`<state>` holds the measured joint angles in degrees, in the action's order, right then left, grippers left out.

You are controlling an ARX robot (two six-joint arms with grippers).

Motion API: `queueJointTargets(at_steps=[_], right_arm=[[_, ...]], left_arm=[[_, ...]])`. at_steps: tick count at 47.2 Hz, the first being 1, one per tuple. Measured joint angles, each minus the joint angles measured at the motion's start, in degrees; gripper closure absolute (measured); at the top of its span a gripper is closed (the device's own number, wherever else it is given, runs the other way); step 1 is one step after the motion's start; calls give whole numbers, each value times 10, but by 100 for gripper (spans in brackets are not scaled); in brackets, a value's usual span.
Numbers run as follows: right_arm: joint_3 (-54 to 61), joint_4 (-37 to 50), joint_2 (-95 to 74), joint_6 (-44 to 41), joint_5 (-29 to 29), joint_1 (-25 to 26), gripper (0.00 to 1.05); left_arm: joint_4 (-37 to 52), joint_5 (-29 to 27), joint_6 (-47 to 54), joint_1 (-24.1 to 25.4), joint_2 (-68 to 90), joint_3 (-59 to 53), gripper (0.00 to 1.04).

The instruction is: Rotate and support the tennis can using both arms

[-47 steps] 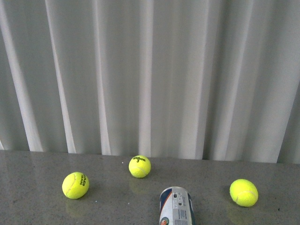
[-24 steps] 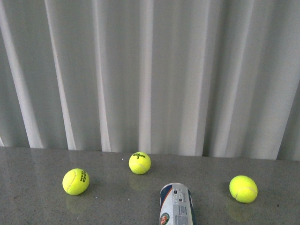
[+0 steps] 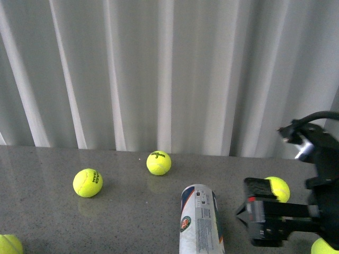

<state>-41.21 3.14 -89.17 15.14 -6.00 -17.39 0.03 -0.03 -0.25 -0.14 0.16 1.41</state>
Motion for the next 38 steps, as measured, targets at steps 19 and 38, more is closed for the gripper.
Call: queueJointTargets(at_steps=[19, 38], right_arm=[[-175, -22, -221, 46, -15, -26, 7], [-275, -48, -355, 52, -26, -42, 7]], left_arm=[[0, 0, 0, 0, 0, 0, 7], [0, 0, 0, 0, 0, 0, 7]])
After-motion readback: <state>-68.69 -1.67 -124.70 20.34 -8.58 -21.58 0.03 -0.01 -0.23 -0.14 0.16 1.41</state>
